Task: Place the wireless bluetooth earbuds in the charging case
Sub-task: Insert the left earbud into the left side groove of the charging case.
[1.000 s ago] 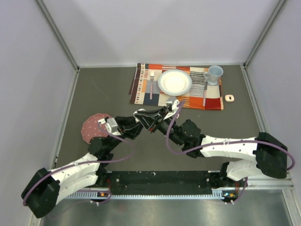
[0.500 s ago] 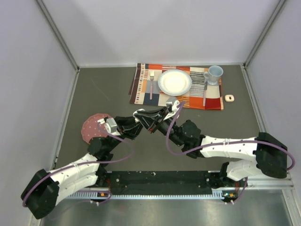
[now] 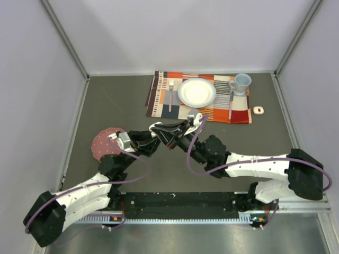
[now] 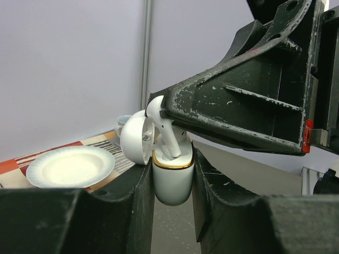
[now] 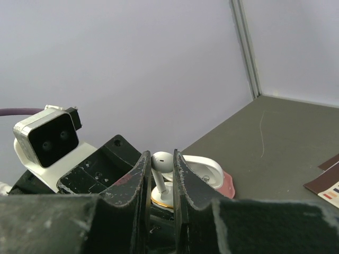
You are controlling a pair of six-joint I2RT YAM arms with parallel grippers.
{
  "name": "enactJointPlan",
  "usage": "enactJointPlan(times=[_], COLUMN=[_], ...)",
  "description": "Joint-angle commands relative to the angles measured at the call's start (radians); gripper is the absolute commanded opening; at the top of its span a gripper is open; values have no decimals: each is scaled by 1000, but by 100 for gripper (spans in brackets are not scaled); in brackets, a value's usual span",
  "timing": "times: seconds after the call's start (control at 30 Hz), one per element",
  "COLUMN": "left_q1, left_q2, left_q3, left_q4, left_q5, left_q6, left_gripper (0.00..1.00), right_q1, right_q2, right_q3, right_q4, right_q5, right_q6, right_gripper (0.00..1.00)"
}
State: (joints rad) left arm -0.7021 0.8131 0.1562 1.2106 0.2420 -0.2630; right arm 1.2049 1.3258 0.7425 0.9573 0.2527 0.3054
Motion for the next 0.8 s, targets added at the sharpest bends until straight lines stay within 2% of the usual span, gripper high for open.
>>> enactJointPlan(times=[0.0, 0.77], left_q1=[-5, -5], left_q2=[-35, -80], left_q3=[6, -14], left_q4=[199, 211], left_q5=[3, -50], left_q6=[-22, -15], left_gripper=[0, 0], right_q1=[8, 12], right_q2=[29, 36], right_q3=[1, -14], right_q4=[-29, -28], right_q5=[40, 39], right_q6=[-42, -74], right_gripper=[2, 2])
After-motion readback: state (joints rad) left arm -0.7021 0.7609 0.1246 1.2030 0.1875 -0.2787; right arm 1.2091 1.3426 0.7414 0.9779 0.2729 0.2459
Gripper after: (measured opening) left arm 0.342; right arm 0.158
